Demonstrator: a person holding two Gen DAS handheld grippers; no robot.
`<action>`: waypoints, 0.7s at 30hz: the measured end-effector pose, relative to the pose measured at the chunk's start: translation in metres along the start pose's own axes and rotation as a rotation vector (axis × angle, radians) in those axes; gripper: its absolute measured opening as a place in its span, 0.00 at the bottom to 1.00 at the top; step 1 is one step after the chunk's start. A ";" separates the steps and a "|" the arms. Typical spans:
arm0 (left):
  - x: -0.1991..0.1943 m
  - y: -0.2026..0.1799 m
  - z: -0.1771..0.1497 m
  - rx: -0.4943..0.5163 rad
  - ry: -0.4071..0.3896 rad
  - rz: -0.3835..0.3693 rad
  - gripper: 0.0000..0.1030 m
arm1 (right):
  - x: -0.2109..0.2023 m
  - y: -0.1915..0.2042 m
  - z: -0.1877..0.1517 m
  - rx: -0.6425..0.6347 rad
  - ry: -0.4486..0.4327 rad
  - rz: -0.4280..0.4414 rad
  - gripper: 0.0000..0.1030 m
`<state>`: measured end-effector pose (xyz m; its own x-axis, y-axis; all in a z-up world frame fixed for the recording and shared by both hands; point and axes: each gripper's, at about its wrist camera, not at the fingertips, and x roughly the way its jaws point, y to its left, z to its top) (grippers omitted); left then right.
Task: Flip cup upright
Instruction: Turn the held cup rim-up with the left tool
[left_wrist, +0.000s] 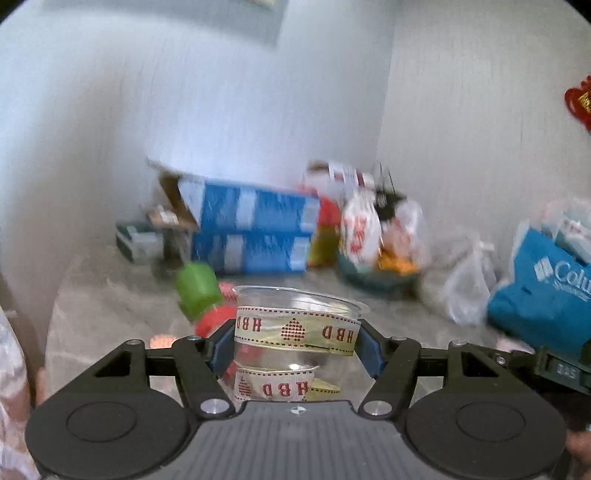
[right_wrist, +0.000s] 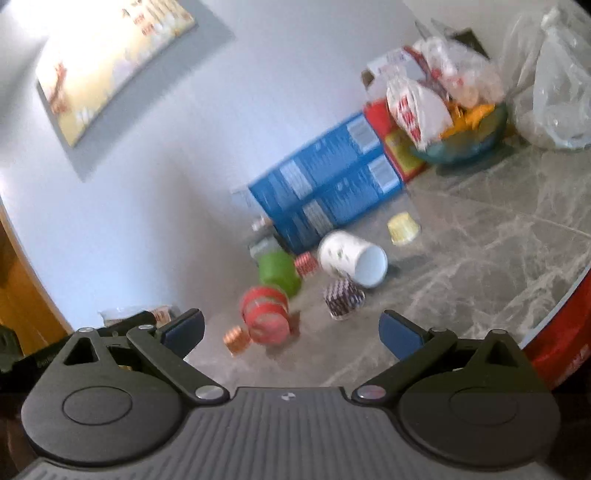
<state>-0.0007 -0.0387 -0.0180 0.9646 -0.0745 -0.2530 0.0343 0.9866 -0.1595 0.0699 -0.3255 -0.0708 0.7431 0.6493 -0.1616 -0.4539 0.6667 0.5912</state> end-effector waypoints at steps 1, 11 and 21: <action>-0.003 -0.003 -0.008 0.015 -0.073 0.040 0.68 | -0.001 0.002 -0.003 -0.019 -0.030 -0.003 0.99; 0.018 -0.030 -0.107 0.000 -0.290 0.246 0.67 | -0.016 -0.008 -0.050 -0.054 -0.129 0.043 0.99; 0.028 -0.043 -0.126 0.042 -0.372 0.290 0.67 | -0.028 -0.012 -0.076 -0.061 -0.143 0.044 0.99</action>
<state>-0.0078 -0.1013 -0.1391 0.9639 0.2544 0.0793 -0.2470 0.9646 -0.0923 0.0173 -0.3237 -0.1339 0.7821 0.6229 -0.0197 -0.5136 0.6622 0.5456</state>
